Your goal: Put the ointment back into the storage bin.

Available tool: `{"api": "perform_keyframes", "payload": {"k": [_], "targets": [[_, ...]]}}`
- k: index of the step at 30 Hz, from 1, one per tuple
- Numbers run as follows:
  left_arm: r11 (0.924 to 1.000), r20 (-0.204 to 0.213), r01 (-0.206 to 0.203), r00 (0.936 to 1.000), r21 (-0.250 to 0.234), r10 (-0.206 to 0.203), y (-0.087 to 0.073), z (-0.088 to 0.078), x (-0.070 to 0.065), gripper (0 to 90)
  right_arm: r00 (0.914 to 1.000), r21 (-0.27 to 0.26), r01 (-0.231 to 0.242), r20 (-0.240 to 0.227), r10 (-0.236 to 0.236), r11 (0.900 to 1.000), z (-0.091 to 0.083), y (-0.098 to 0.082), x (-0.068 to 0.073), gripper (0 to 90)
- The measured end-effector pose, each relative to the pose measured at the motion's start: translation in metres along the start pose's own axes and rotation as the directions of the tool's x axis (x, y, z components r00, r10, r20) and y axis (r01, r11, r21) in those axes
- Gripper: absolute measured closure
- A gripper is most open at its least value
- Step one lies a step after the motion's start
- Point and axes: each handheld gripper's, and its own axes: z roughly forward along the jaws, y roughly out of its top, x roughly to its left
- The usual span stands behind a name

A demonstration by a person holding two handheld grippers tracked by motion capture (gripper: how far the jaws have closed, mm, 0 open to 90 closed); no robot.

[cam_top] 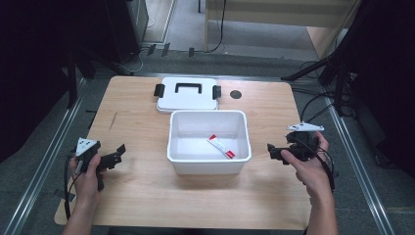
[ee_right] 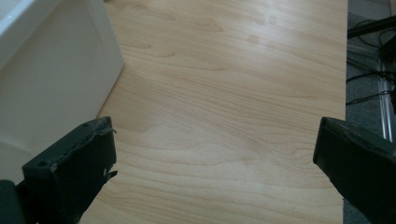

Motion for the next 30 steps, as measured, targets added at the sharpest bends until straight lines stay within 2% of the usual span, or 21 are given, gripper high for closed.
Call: {"api": "perform_keyframes", "payload": {"k": [7, 8, 13, 20, 22, 29, 30], "targets": [[1.0000, 0.001, -0.003, 1.0000, 0.003, 0.003, 0.000, 0.000, 0.000, 0.3, 0.9999, -0.064, -0.014, 0.006, 0.014, 0.998, 0.006, -0.018, -0.002, 0.0], [1.0000, 0.003, -0.003, 1.0000, 0.005, 0.003, 0.000, 0.000, 0.000, 0.3, 0.9998, -0.086, -0.019, 0.005, 0.020, 0.996, 0.008, -0.024, -0.003, 0.0], [1.0000, 0.003, 0.000, 1.0000, 0.004, 0.000, 0.000, 0.000, 0.000, 0.3, 0.9993, -0.121, -0.037, 0.004, 0.038, 0.992, 0.014, -0.039, -0.007, 0.0], [1.0000, 0.003, -0.001, 1.0000, 0.006, 0.001, 0.000, 0.000, -0.001, 0.3, 0.9973, -0.151, -0.073, -0.003, 0.074, 0.986, 0.018, -0.059, -0.013, 0.0], [1.0000, 0.003, 0.001, 1.0000, 0.006, -0.001, 0.000, 0.000, -0.001, 0.3, 0.9954, -0.167, -0.095, -0.006, 0.095, 0.981, 0.020, -0.071, -0.018, 0.0], [1.0000, 0.005, -0.001, 1.0000, 0.008, 0.001, 0.000, 0.000, -0.001, 0.3, 0.9913, -0.166, -0.129, 0.006, 0.132, 0.978, 0.020, -0.090, -0.028, 0.2], [1.0000, 0.005, 0.003, 1.0000, 0.007, -0.003, 0.000, 0.000, -0.001, 0.3, 0.9899, -0.161, -0.137, 0.015, 0.141, 0.977, 0.018, -0.099, -0.031, 0.2]]}}
